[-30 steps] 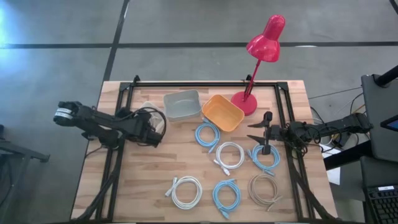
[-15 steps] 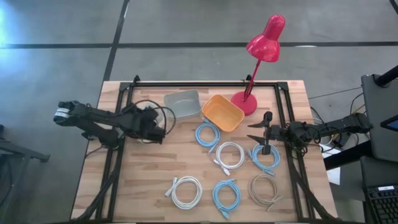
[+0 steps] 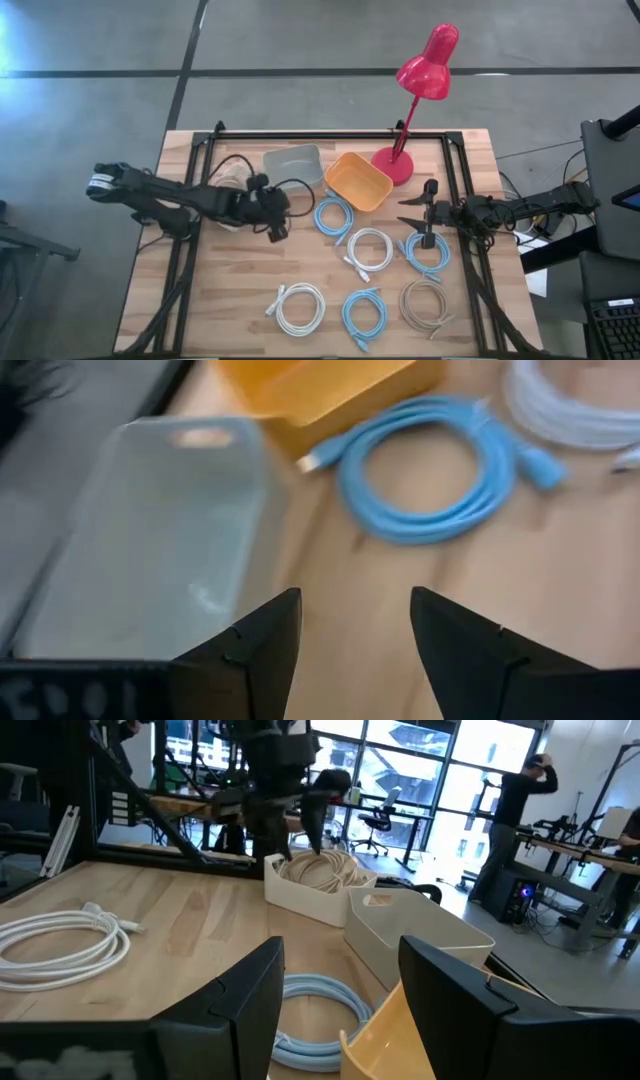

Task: Sort HDMI cables
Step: Put the top left light blue hdmi cable into the gray bin

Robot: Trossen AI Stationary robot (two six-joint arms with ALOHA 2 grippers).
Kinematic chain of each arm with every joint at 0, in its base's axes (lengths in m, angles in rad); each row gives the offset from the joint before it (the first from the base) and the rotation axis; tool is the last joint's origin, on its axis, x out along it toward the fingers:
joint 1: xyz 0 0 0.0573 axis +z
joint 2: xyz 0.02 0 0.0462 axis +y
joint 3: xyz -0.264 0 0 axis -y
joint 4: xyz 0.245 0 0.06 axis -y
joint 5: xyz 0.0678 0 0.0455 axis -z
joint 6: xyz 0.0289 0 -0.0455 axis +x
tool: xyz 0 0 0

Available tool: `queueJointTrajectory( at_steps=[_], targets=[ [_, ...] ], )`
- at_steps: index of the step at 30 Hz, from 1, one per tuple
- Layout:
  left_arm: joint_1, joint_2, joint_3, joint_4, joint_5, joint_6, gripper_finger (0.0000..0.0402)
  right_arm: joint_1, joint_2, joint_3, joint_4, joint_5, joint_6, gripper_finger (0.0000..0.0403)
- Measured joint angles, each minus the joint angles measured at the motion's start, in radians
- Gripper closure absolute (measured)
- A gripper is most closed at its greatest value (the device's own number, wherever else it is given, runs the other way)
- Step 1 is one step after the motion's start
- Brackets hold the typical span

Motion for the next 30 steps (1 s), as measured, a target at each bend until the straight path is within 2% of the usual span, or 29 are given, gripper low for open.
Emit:
queueJointTrajectory(
  at_steps=[9,13,18,30],
  targets=[
    [0.0,0.0,-0.156,0.303,0.135,0.019,0.0197,0.0,0.0,0.0,0.001,0.0,0.0,0.0209],
    [0.0,0.0,-0.246,0.529,0.208,0.047,0.02,0.0,0.0,0.0,0.005,0.0,0.0,0.0209],
    [0.005,0.039,-0.326,0.788,0.221,0.083,0.02,0.0,0.0,-0.001,0.045,0.0,0.0,0.0209],
    [0.017,0.154,-0.256,0.813,0.241,0.183,0.0202,0.0,0.088,0.0,0.148,0.0,0.103,0.0209]
  ],
)
